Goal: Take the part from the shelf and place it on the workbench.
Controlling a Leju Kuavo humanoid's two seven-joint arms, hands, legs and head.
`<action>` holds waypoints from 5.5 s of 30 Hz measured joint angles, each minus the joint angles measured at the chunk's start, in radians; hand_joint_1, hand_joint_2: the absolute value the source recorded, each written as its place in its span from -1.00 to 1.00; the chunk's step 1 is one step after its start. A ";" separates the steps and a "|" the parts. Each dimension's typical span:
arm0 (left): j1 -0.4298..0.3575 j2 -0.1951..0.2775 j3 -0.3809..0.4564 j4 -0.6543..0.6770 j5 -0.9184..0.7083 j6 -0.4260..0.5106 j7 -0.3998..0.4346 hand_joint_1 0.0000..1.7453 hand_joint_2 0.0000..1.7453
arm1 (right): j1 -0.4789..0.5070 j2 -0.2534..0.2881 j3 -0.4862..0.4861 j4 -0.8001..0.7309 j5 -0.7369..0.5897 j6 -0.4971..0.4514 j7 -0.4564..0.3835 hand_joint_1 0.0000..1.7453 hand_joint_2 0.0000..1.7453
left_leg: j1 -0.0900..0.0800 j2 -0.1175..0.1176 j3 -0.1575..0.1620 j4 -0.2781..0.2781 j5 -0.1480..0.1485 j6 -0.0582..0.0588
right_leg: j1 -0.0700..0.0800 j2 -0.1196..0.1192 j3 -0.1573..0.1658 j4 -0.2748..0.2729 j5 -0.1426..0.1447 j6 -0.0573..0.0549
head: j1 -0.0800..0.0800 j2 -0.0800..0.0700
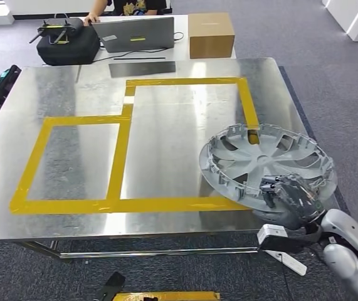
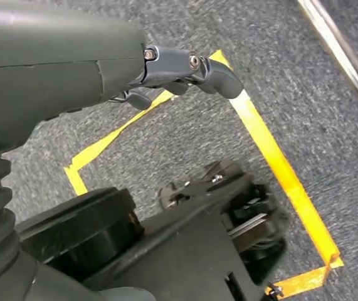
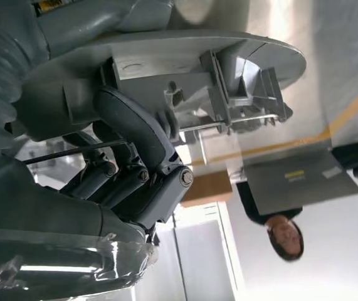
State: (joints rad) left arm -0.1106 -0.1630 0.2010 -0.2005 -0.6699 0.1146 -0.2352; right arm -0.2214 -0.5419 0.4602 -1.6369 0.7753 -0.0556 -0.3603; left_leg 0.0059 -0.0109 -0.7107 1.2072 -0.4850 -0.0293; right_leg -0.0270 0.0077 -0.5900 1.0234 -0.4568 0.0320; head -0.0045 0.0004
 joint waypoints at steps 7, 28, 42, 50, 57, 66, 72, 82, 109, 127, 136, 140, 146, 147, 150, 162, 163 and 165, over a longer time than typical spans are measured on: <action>-0.024 -0.005 -0.011 -0.001 -0.023 -0.007 0.014 -1.00 1.00 | -0.100 0.132 0.142 0.226 -0.024 0.005 -0.037 1.00 1.00 | 0.004 -0.001 0.081 -0.192 0.064 0.031 | 0.001 0.005 0.016 -0.005 -0.022 0.040 | -0.007 0.000; -0.029 -0.010 -0.023 -0.002 -0.057 -0.004 0.026 -1.00 1.00 | -0.300 0.259 0.368 0.483 0.092 0.004 0.017 1.00 1.00 | 0.002 -0.002 0.000 0.070 -0.096 -0.005 | 0.008 -0.003 -0.025 -0.001 0.026 -0.008 | -0.011 0.000; -0.027 -0.018 -0.023 -0.002 -0.076 0.061 -0.013 -1.00 1.00 | -0.473 0.300 0.516 0.744 0.140 0.025 0.003 1.00 1.00 | 0.013 -0.002 0.081 -0.189 0.073 0.016 | 0.009 -0.001 0.021 -0.019 -0.012 -0.004 | -0.010 0.000; -0.022 -0.024 -0.027 -0.002 -0.097 0.051 -0.083 -1.00 1.00 | -0.484 0.316 0.551 0.818 0.145 -0.083 -0.042 1.00 1.00 | 0.011 -0.002 0.085 -0.189 0.073 0.023 | 0.006 0.000 0.038 -0.029 -0.005 0.039 | -0.011 0.000; -0.020 -0.025 -0.027 -0.002 -0.098 0.049 -0.085 -1.00 1.00 | -0.490 0.326 0.562 0.841 0.147 -0.089 -0.042 1.00 1.00 | 0.012 -0.002 0.088 -0.192 0.077 0.020 | 0.007 -0.001 0.037 -0.026 -0.006 0.039 | -0.011 0.000; -0.019 -0.026 -0.027 -0.002 -0.098 0.041 -0.087 -1.00 1.00 | -0.493 0.330 0.566 0.853 0.151 -0.117 -0.053 1.00 1.00 | 0.013 -0.002 0.089 -0.192 0.078 0.020 | 0.008 -0.001 0.038 -0.026 -0.005 0.039 | -0.011 0.000; -0.020 -0.026 -0.027 -0.002 -0.106 0.026 -0.088 -1.00 1.00 | -0.492 0.340 0.572 0.859 0.194 -0.202 -0.071 1.00 1.00 | 0.013 -0.002 0.089 -0.192 0.078 0.020 | 0.008 0.000 0.038 -0.026 -0.005 0.039 | -0.011 0.000; -0.020 -0.025 -0.026 -0.002 -0.098 0.009 -0.082 -1.00 1.00 | -0.494 0.340 0.598 0.850 0.282 -0.290 -0.073 -0.50 -0.50 | 0.013 -0.002 0.089 -0.192 0.078 0.020 | 0.008 0.000 0.037 -0.025 -0.005 0.039 | -0.011 0.000; -0.017 -0.017 -0.024 -0.002 -0.104 0.019 -0.054 -1.00 -1.00 | -0.424 0.290 0.539 0.726 0.206 -0.332 -0.063 -1.00 -1.00 | 0.013 -0.001 0.088 -0.193 0.077 0.019 | 0.008 0.000 0.036 -0.025 -0.006 0.038 | -0.011 0.000; -0.010 -0.011 0.001 -0.002 -0.091 0.036 -0.064 -1.00 -1.00 | -0.271 0.168 0.323 0.301 0.249 -0.482 -0.012 -1.00 -1.00 | 0.013 -0.002 0.087 -0.193 0.076 0.018 | 0.008 0.000 0.035 -0.025 -0.007 0.038 | -0.011 0.000; -0.005 -0.009 0.032 -0.002 -0.056 0.021 -0.039 -1.00 -1.00 | -0.101 0.185 0.175 0.120 0.051 -0.614 -0.065 -1.00 -1.00 | 0.013 -0.003 0.087 -0.193 0.075 0.018 | 0.008 -0.003 0.037 -0.025 -0.010 0.039 | -0.011 0.000; 0.006 -0.005 0.049 -0.002 -0.059 0.036 0.045 -1.00 -1.00 | 0.035 0.216 0.093 -0.034 -0.035 -0.632 -0.142 -1.00 -1.00 | 0.013 -0.003 0.087 -0.193 0.073 0.017 | 0.008 -0.002 0.037 -0.025 -0.011 0.038 | -0.011 0.000; 0.022 0.001 0.076 -0.002 -0.052 0.086 0.157 -1.00 -1.00 | 0.167 0.258 0.007 -0.251 -0.202 -0.611 -0.248 -1.00 -1.00 | 0.013 -0.003 0.087 -0.193 0.071 0.017 | 0.008 -0.003 0.037 -0.025 -0.014 0.037 | -0.011 0.000; 0.025 0.001 0.082 -0.002 -0.048 0.088 0.166 -1.00 -1.00 | 0.183 0.263 -0.007 -0.283 -0.220 -0.604 -0.256 -1.00 -1.00 | 0.013 -0.003 0.087 -0.193 0.070 0.017 | 0.008 -0.002 0.037 -0.025 -0.014 0.037 | -0.011 0.000; 0.031 0.001 0.099 -0.002 -0.042 0.097 0.200 -1.00 -1.00 | 0.209 0.280 -0.052 -0.355 -0.258 -0.574 -0.261 -1.00 -1.00 | 0.010 -0.003 0.088 -0.193 0.068 0.018 | 0.006 -0.002 0.037 -0.026 -0.014 0.038 | -0.011 0.000; 0.042 0.001 0.126 -0.002 -0.037 0.107 0.225 -1.00 -1.00 | 0.244 0.316 -0.142 -0.431 -0.272 -0.550 -0.270 -1.00 -1.00 | 0.002 -0.002 0.096 -0.209 0.077 0.050 | -0.010 -0.002 0.020 0.011 -0.043 0.061 | -0.010 0.000; 0.042 0.000 0.127 -0.002 -0.035 0.108 0.225 -1.00 -1.00 | 0.246 0.316 -0.147 -0.431 -0.270 -0.550 -0.272 -1.00 -1.00 | 0.003 -0.001 0.098 -0.213 0.080 0.052 | -0.009 -0.002 -0.004 0.064 -0.075 0.059 | -0.008 0.000; 0.043 0.000 0.132 -0.002 -0.032 0.108 0.226 -1.00 -1.00 | 0.251 0.318 -0.153 -0.431 -0.266 -0.551 -0.275 -1.00 -1.00 | 0.002 -0.001 0.098 -0.213 0.081 0.053 | -0.006 -0.002 -0.065 0.200 -0.139 0.057 | -0.007 0.000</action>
State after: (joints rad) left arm -0.0678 -0.1631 0.3326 -0.2026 -0.7020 0.2231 -0.0095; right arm 0.0297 -0.2239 0.3070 -2.0681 0.5094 -0.6070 -0.6356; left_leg 0.0081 -0.0119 -0.6127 0.9938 -0.4043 0.0240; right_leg -0.0327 0.0054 -0.6549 1.2232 -0.5963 0.0886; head -0.0116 0.0004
